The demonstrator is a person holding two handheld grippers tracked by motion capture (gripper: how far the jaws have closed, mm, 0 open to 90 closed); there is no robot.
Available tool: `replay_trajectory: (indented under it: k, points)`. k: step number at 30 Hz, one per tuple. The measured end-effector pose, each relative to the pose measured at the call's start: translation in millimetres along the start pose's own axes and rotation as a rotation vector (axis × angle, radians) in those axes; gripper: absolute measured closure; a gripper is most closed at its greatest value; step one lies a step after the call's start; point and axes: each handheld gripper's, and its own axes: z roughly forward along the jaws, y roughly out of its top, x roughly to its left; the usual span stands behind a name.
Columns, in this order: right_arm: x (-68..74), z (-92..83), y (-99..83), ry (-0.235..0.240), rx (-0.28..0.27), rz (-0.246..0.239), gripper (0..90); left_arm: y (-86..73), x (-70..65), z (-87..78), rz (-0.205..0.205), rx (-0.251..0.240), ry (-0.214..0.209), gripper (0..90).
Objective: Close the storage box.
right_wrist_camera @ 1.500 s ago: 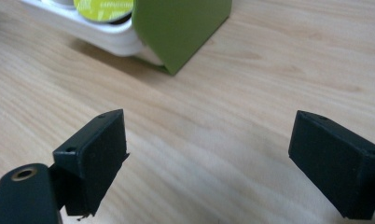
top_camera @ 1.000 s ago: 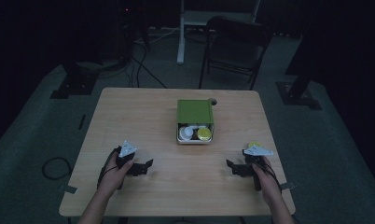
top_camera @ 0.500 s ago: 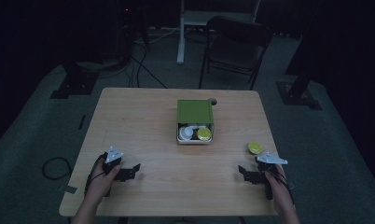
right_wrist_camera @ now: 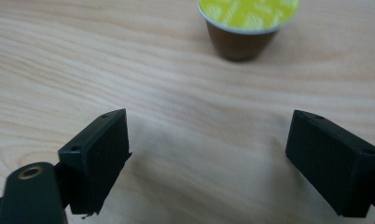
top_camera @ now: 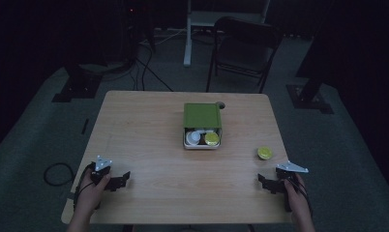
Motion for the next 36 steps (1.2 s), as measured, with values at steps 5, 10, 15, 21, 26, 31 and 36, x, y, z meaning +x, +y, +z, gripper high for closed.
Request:
replay_trajectory:
  k: [5,10,15,21,26,31,36]
  points:
    - [-3.9,-1.1,-1.3,-0.088,0.014,0.012,11.4,-4.8,7.0,-3.8,-0.032,-0.001,0.071,5.7]
    - [-4.5,-1.1,-1.7,-0.19,0.015,0.094,10.7,-10.6,12.9,-5.2,-0.077,-0.007,0.096,5.7]
    - [-3.6,-1.5,-2.1,-0.202,0.015,0.106,10.8,-15.1,16.8,-7.9,-0.131,-0.021,0.119,5.7]
    - [-2.2,-1.6,-2.4,-0.212,0.014,0.115,10.7,-17.1,20.2,-8.4,-0.142,0.019,0.159,5.8]
    - [-1.9,-1.5,-2.3,-0.215,0.014,0.118,10.7,-16.3,17.3,-6.5,-0.123,0.03,0.178,5.3]
    - [-1.5,-1.4,-2.2,-0.217,0.014,0.12,10.7,-15.1,15.0,-5.2,-0.139,0.035,0.195,4.5]
    - [1.9,0.4,-0.9,-0.25,0.012,0.153,10.7,-13.5,12.0,-2.9,-0.167,0.036,0.222,2.7]
